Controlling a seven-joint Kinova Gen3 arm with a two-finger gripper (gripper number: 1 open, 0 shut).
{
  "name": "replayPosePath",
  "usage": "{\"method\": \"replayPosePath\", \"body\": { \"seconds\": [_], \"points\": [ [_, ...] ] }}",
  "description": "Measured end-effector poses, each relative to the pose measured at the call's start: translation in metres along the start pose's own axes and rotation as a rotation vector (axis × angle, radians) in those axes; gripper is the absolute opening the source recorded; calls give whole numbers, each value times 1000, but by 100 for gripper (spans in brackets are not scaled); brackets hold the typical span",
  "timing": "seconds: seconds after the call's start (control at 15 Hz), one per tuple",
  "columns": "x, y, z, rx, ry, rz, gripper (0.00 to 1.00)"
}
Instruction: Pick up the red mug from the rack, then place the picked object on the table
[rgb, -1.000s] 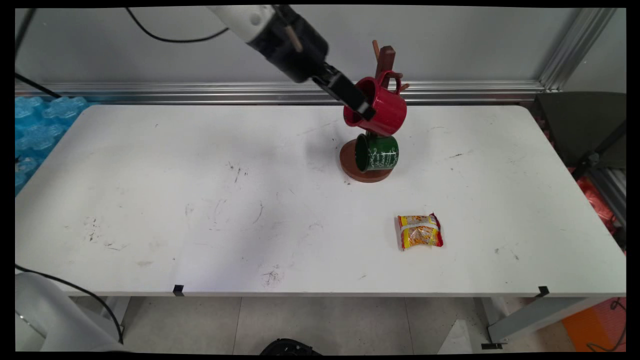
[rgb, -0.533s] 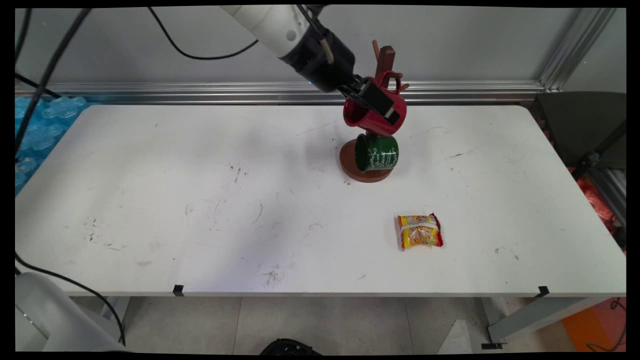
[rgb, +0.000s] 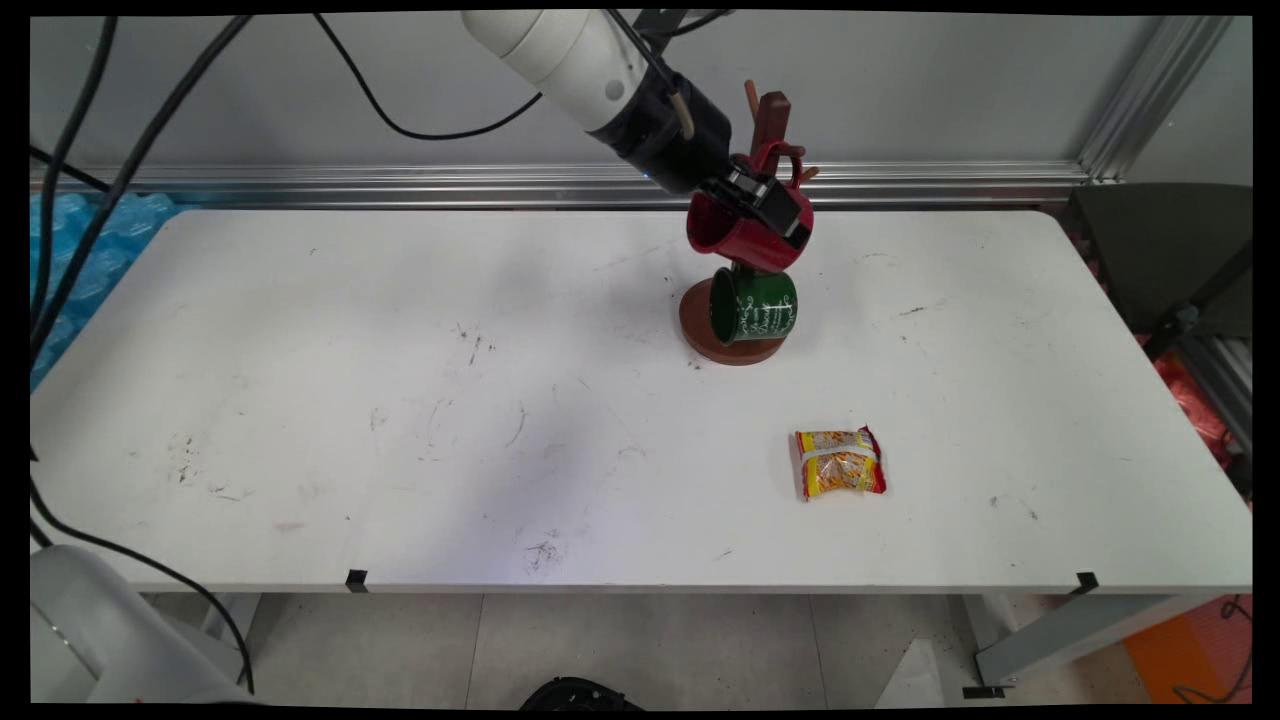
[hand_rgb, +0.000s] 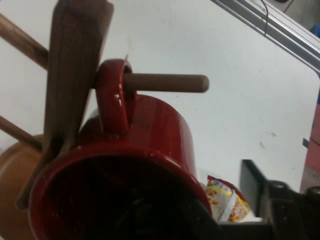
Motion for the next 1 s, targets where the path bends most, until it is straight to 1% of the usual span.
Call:
{"method": "replayPosePath", "body": {
  "seconds": [0.6, 1.0],
  "points": [
    [-4, -4, 4, 20, 23, 4, 0],
    [-5, 0, -4, 15, 39, 4, 0]
  ]
}}
